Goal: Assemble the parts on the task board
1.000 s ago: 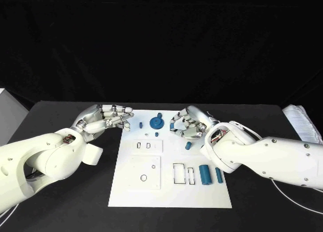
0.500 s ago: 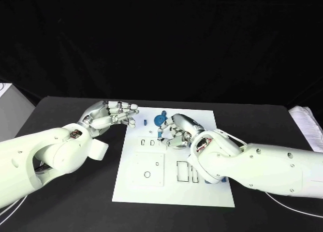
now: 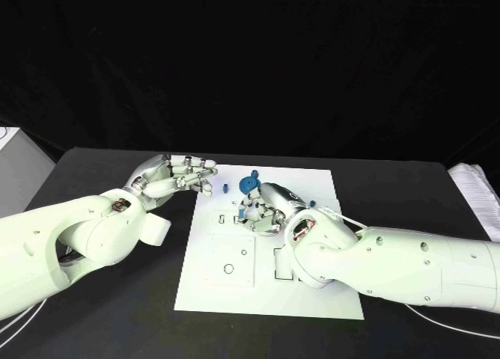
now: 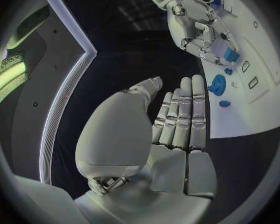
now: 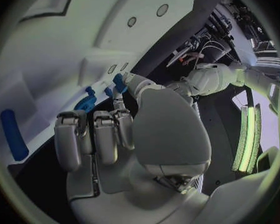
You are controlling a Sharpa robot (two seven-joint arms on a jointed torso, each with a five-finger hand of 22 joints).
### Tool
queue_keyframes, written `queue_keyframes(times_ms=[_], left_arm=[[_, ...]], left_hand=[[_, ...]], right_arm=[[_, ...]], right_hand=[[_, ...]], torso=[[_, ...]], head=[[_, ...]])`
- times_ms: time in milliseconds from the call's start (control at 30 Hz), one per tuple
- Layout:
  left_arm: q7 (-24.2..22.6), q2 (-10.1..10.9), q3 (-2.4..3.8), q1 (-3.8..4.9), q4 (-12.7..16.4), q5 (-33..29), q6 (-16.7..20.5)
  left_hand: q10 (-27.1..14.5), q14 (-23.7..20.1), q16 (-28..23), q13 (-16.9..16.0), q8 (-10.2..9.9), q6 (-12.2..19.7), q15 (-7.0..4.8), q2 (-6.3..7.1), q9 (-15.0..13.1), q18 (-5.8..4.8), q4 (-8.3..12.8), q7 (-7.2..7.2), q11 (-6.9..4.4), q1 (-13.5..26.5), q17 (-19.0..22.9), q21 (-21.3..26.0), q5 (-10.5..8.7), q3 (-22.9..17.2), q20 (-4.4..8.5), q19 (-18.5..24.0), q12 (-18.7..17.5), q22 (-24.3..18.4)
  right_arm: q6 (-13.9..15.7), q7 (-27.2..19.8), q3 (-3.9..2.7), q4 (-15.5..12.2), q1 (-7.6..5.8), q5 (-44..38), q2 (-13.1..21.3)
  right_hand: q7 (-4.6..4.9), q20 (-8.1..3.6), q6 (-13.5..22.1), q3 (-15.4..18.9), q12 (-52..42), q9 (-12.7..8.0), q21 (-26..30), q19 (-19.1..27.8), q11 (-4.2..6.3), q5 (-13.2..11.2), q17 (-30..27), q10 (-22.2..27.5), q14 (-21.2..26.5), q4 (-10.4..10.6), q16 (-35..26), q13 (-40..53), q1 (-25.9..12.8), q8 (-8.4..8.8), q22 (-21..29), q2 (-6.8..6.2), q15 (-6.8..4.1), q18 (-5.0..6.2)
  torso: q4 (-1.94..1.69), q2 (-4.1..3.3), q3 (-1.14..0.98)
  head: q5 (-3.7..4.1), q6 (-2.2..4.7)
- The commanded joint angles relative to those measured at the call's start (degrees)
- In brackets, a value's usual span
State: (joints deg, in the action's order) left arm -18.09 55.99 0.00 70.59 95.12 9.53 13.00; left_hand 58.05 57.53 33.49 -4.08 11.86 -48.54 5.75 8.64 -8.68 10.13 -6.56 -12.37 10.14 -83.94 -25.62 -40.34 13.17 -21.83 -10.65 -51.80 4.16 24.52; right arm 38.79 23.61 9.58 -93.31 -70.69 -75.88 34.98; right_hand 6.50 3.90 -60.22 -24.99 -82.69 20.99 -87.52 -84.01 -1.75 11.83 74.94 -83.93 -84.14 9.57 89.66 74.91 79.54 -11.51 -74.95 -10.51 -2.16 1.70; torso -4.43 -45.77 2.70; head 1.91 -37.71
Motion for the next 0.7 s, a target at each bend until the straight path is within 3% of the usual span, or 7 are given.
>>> queue_keyframes(times_ms=[33,700], left_arm=[[-0.2,-0.2,0.01,0.05,0.0,0.4,-0.2],[-0.2,-0.2,0.01,0.05,-0.1,0.7,-0.8]], left_hand=[[-0.3,-0.2,0.4,-0.1,-0.3,0.5,0.06,0.08,-0.1,0.25,0.1,-1.68,0.00,0.6,0.1,-0.3,-0.12,-0.2,-0.07,0.5,0.4,0.1],[-0.3,-0.2,0.5,-0.1,-0.3,0.5,0.06,0.10,-0.1,0.26,0.0,-1.68,-0.01,0.7,0.0,-0.4,-0.13,-0.2,-0.10,0.6,0.4,0.1]], right_arm=[[0.4,0.5,0.01,0.3,0.15,-1.6,-0.4],[-2.1,1.7,0.27,2.2,0.81,-4.0,-1.4]], right_hand=[[-0.44,-0.46,-0.7,-0.2,0.0,1.4,0.2,-4.7,0.34,0.0,14.5,-1.8,-5.7,-0.3,0.1,10.2,-0.5,-0.17,-12.6,0.04,-0.41,-0.89],[-0.41,-0.46,-0.5,-0.2,0.3,1.4,0.4,-4.6,0.33,0.0,14.3,-1.6,-5.7,-0.5,0.0,9.9,-0.6,-0.22,-12.4,-0.22,-0.40,-0.84]], torso=[[-0.09,-0.02,0.05],[0.00,-0.04,-0.04]], head=[[0.10,-0.04],[0.14,-0.22]])
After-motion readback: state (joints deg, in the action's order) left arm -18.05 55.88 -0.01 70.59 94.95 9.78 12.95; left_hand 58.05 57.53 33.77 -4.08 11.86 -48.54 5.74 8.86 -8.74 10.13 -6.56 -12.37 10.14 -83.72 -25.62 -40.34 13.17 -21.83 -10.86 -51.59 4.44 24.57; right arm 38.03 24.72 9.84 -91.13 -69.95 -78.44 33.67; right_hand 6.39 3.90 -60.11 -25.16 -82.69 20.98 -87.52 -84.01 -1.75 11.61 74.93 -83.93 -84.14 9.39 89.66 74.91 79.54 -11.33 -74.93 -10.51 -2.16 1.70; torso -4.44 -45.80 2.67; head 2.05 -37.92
